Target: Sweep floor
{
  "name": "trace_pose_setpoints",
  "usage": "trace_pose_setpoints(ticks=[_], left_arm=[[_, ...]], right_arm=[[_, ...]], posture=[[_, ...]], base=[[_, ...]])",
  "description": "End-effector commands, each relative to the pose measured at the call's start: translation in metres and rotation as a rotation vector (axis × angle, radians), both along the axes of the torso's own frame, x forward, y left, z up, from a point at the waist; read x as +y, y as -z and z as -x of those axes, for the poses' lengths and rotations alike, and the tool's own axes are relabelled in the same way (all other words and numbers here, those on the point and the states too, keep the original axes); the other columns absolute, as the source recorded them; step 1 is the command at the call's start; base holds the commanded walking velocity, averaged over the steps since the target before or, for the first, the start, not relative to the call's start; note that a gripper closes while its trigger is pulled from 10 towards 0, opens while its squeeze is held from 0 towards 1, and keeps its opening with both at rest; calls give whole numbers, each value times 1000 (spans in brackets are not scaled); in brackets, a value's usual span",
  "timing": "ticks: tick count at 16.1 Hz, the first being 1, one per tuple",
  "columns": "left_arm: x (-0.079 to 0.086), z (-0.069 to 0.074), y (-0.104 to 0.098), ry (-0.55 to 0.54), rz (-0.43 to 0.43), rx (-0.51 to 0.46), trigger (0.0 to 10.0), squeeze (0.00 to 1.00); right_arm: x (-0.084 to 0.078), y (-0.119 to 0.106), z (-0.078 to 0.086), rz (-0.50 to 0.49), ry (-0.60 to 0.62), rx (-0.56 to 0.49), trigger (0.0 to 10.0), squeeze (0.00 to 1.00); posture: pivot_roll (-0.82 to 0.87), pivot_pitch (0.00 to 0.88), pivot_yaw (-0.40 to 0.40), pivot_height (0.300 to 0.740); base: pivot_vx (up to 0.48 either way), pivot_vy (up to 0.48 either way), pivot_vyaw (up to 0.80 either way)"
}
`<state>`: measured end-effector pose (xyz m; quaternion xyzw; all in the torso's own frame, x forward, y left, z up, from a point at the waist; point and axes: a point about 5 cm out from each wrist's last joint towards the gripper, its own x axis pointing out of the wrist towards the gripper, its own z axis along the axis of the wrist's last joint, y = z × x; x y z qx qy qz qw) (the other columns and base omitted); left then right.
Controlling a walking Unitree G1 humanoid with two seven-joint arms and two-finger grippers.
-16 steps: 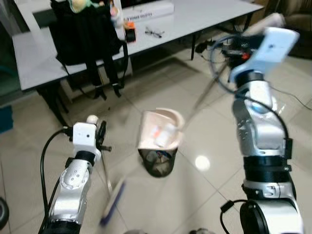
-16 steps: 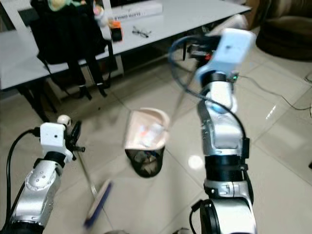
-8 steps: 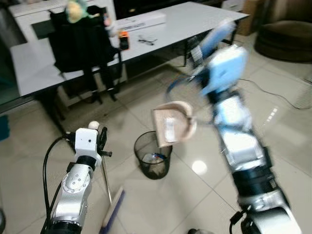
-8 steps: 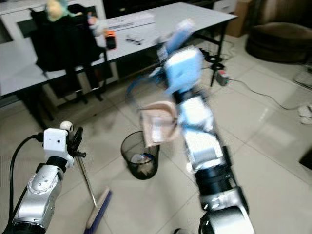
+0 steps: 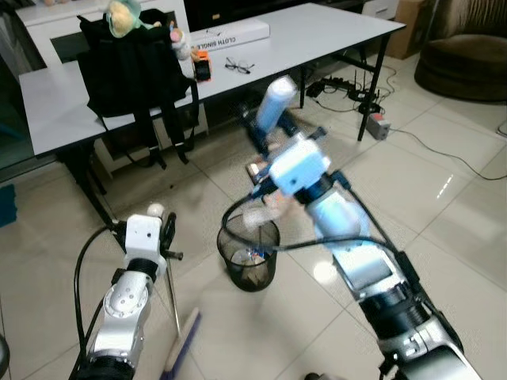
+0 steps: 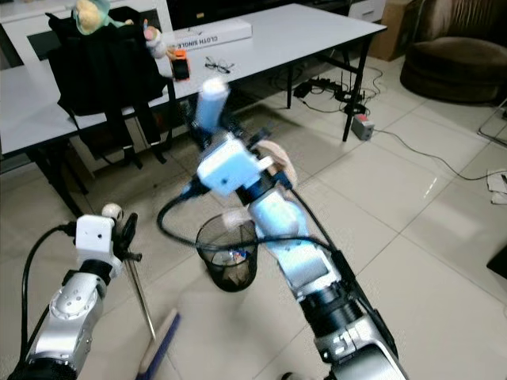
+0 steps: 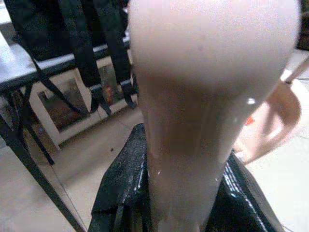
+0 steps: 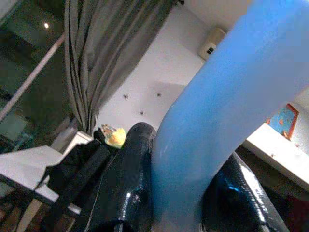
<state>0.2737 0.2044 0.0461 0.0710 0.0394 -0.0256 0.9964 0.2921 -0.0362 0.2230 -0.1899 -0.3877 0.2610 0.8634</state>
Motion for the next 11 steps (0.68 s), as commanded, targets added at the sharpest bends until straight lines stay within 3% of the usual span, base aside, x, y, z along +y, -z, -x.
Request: trace_pose_setpoints(ticks=[1, 4, 6, 7, 8, 9, 11], left_arm=[[4, -8, -6, 2, -22, -37, 10000, 0], [9, -11, 2, -8, -21, -3, 10000, 0], [15, -13, 8, -19, -20, 31, 10000, 0], [18, -14, 13, -25, -20, 70, 10000, 0], [19, -14, 18, -16, -13, 109, 10000, 0], [19, -14, 20, -3, -15, 132, 10000, 0], [15, -10, 33, 64, -12, 230, 10000, 0]], right_arm=[[9, -5, 9, 5, -67, -56, 10000, 0], [15, 0, 11, 54, -93, -75, 10000, 0], [12, 1, 7, 115, -34, -108, 10000, 0], [1, -2, -3, 121, 86, -118, 10000, 0], [-18, -8, -17, 66, 233, -94, 10000, 0], [-29, -10, -23, 16, 300, -58, 10000, 0], [-80, -4, -45, -54, 569, 79, 10000, 0]], posture=[[-5, 0, 95, 740], [-5, 0, 93, 740], [-4, 0, 91, 740], [-5, 0, 92, 740], [-6, 0, 93, 740], [-8, 0, 94, 740], [-19, 0, 99, 740]], base=[[0, 0, 0], [0, 0, 0], [0, 0, 0], [0, 0, 0], [0, 0, 0], [0, 0, 0], [0, 0, 0]])
